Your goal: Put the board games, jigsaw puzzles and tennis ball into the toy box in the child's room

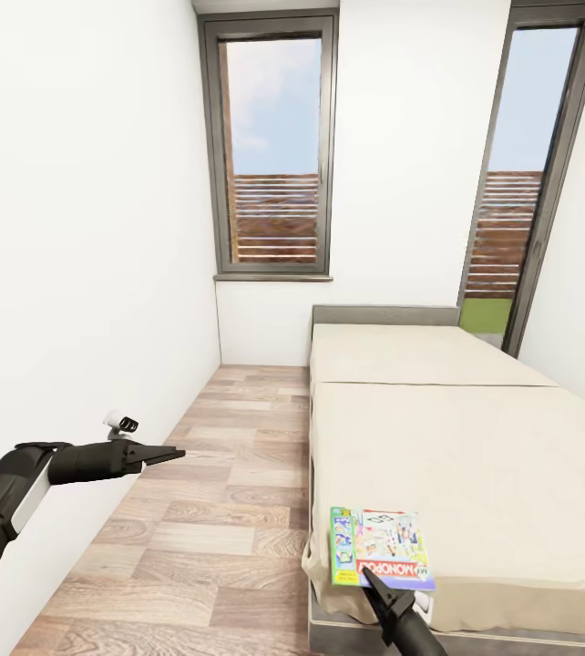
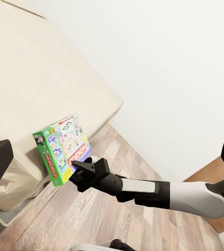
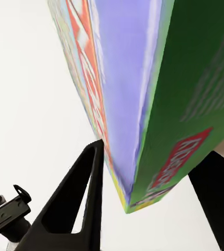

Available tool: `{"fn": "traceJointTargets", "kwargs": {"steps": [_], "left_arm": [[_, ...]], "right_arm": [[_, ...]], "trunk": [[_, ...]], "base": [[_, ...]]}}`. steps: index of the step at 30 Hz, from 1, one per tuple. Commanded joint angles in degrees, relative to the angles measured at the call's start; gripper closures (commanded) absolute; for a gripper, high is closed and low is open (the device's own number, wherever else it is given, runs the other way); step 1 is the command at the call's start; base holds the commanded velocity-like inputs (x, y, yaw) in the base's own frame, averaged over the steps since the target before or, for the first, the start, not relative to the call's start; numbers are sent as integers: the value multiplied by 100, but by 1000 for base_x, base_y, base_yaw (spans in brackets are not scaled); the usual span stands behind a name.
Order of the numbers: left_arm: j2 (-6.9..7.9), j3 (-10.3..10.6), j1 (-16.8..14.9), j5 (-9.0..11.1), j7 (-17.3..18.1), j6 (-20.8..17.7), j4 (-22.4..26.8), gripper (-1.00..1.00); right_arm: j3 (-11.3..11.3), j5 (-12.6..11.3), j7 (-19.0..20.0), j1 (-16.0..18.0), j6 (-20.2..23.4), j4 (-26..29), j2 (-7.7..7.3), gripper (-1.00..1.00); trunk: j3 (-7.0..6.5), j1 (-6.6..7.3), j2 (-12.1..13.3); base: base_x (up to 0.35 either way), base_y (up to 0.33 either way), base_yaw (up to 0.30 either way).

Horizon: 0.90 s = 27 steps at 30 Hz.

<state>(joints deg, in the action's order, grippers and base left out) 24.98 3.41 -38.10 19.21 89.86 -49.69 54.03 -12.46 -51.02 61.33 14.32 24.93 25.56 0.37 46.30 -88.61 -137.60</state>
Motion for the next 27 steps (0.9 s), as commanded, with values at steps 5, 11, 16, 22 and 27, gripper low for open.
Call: {"fn": "traceJointTargets", "kwargs": {"steps": [5,11,16,22,27], "left_arm": [[9,13,-5,18,14,-63,-12,-100],[15,7,-5,24,14,-74,-15,-100],[16,9,-5,30,14,-76,-15,-100],[16,11,-5,25,14,-84,-15,-100],[15,11,-5,23,14,-85,-15,-100]], "right_arm": [[-55,-4,-16,3,11,-7,2,100],[-55,-4,-16,1,5,-7,2,100],[-55,3,-16,1,4,-7,2,100],[-55,10,-16,2,4,-7,-1,100],[-55,25,-16,1,3,-7,1,100]], "trunk": [[7,1,-2],[-101,132,238],[-190,242,439],[-298,374,679],[-388,484,880]], "base": [[0,0,0],[0,0,0],[0,0,0],[0,0,0],[0,0,0]]}}
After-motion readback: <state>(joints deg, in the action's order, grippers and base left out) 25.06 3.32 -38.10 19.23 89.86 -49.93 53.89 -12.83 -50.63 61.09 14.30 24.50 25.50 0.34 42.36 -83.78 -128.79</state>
